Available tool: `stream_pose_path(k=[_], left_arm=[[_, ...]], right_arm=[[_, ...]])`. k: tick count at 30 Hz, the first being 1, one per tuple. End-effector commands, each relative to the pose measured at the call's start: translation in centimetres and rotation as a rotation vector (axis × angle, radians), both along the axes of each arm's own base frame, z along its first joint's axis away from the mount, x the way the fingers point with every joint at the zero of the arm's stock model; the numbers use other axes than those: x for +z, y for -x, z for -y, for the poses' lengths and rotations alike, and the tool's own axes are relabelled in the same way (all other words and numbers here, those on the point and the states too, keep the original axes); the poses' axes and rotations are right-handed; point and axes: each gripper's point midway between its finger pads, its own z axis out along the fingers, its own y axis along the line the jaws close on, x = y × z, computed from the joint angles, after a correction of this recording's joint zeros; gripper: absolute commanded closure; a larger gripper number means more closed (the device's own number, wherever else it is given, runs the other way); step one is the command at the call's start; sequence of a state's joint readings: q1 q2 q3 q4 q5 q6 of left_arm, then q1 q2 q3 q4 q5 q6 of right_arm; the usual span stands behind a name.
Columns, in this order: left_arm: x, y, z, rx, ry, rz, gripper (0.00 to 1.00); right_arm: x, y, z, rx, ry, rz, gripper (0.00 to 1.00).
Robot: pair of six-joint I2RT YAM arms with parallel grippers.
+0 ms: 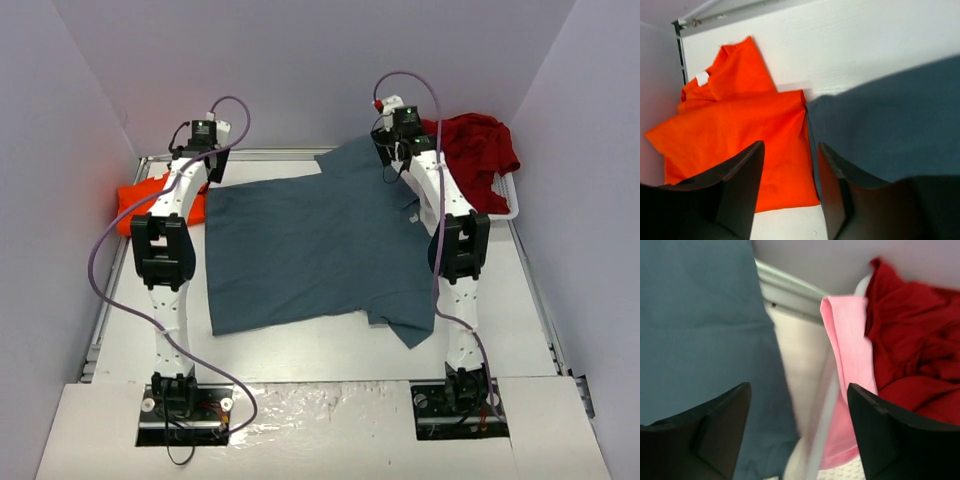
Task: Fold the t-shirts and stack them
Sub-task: Flatten out the tshirt
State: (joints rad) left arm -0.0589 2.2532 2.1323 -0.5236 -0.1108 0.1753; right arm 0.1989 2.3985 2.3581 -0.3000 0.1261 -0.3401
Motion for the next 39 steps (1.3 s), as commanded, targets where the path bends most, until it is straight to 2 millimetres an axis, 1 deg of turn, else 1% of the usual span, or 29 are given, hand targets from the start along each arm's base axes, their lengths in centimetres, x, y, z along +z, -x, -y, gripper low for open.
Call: stream_pose_path(k=[1,2,3,4,5,6,7,8,9,10,11,12,13,14,15,17,18,20,21,22,23,24,25,28,34,35,37,38,39], left_arm=[[7.9,0.9,1.1,-0.006,-0.049,0.138,0.52],[8.9,2.0,1.3,-0.012,-0.061,0.161,0.49],[9.3,2.7,1.7,-0.016,-0.088,0.17,0.46],[9.7,3.6,1.7,-0.016,-0.097,0.179,0.43],[10.4,5.3,1.6,-0.018,-0.104,0.191,0.41],[10.6,6.2,1.9,-0.025,-0.107,0.188,0.4],[12.4,7.6,1.9,-0.021,-0.105,0.22,0.4],[11.0,8.9,1.9,-0.031,-0.106,0.177,0.4],[10.8,9.8,2.0,-0.04,-0.102,0.166,0.39],[12.1,11.2,1.9,-0.044,-0.1,0.184,0.4],[10.5,12.4,1.8,-0.048,-0.103,0.142,0.4],[10.1,13.3,1.8,-0.055,-0.1,0.129,0.39],[10.9,14.5,1.8,-0.065,-0.091,0.144,0.39],[10.6,15.4,1.9,-0.077,-0.086,0.134,0.4],[8.8,16.5,2.0,-0.096,-0.082,0.09,0.4],[8.7,18.4,2.4,-0.134,-0.061,0.079,0.43],[7.8,19.8,2.4,-0.148,-0.056,0.056,0.45],[6.9,21.1,2.7,-0.172,-0.043,0.035,0.5],[6.1,21.7,2.9,-0.186,-0.039,0.019,0.58],[4.9,22.8,2.9,-0.194,-0.041,-0.014,0.64],[4.4,23.3,3.1,-0.202,-0.04,-0.027,0.71],[3.7,23.7,3.2,-0.207,-0.039,-0.047,0.82],[2.7,24.3,3.3,-0.208,-0.037,-0.073,0.88],[1.0,24.8,3.8,-0.207,-0.022,-0.098,0.98],[0.6,22.3,5.4,-0.194,-0.003,-0.056,0.98],[1.1,21.5,5.8,-0.196,0.002,-0.038,0.98],[0.5,19.9,6.4,-0.187,-0.002,-0.041,0.98],[1.2,18.8,6.6,-0.179,0.0,-0.02,0.98],[0.1,17.9,6.7,-0.165,-0.007,-0.041,0.98]], right_arm=[[4.7,0.9,0.6,-0.038,0.012,0.079,0.25],[3.0,1.7,0.7,-0.029,0.017,0.033,0.11],[2.9,2.3,0.6,-0.026,0.017,0.025,0.04],[4.7,3.0,0.8,-0.025,0.014,0.053,0.03],[3.0,4.1,1.1,-0.021,0.021,0.008,0.03],[3.0,4.7,1.1,-0.01,0.017,-0.001,0.03],[4.8,5.7,1.2,-0.006,0.01,0.022,0.03],[3.3,6.9,1.3,-0.001,0.012,-0.022,0.04],[3.2,7.7,1.2,0.014,0.003,-0.033,0.04],[4.8,8.7,1.2,0.021,-0.009,-0.01,0.04],[4.8,9.6,1.2,0.028,-0.016,-0.017,0.05],[4.8,11.1,1.1,0.046,-0.025,-0.03,0.05],[4.6,11.9,1.0,0.056,-0.033,-0.04,0.05],[4.5,12.7,1.0,0.069,-0.036,-0.049,0.06],[4.1,14.2,1.1,0.085,-0.035,-0.066,0.06],[3.5,15.8,1.2,0.106,-0.029,-0.089,0.08],[3.0,17.3,1.5,0.11,-0.022,-0.107,0.11],[2.4,18.7,1.8,0.114,-0.017,-0.126,0.21],[3.0,19.8,2.0,0.116,-0.016,-0.119,0.28],[1.7,20.9,1.8,0.138,-0.03,-0.153,0.47],[1.5,21.5,1.8,0.141,-0.039,-0.159,0.57],[1.9,22.3,1.7,0.151,-0.042,-0.151,0.73],[0.5,23.3,1.8,0.156,-0.043,-0.184,0.79],[-0.9,24.4,1.7,0.173,-0.045,-0.218,1.0],[-4.7,23.5,1.5,0.176,-0.03,-0.317,1.0],[-5.7,22.8,1.3,0.176,-0.027,-0.34,1.0],[-6.3,21.9,0.9,0.175,-0.034,-0.355,1.0],[-6.9,20.8,0.6,0.175,-0.036,-0.369,1.0],[-7.3,20.2,0.3,0.179,-0.037,-0.378,1.0]])
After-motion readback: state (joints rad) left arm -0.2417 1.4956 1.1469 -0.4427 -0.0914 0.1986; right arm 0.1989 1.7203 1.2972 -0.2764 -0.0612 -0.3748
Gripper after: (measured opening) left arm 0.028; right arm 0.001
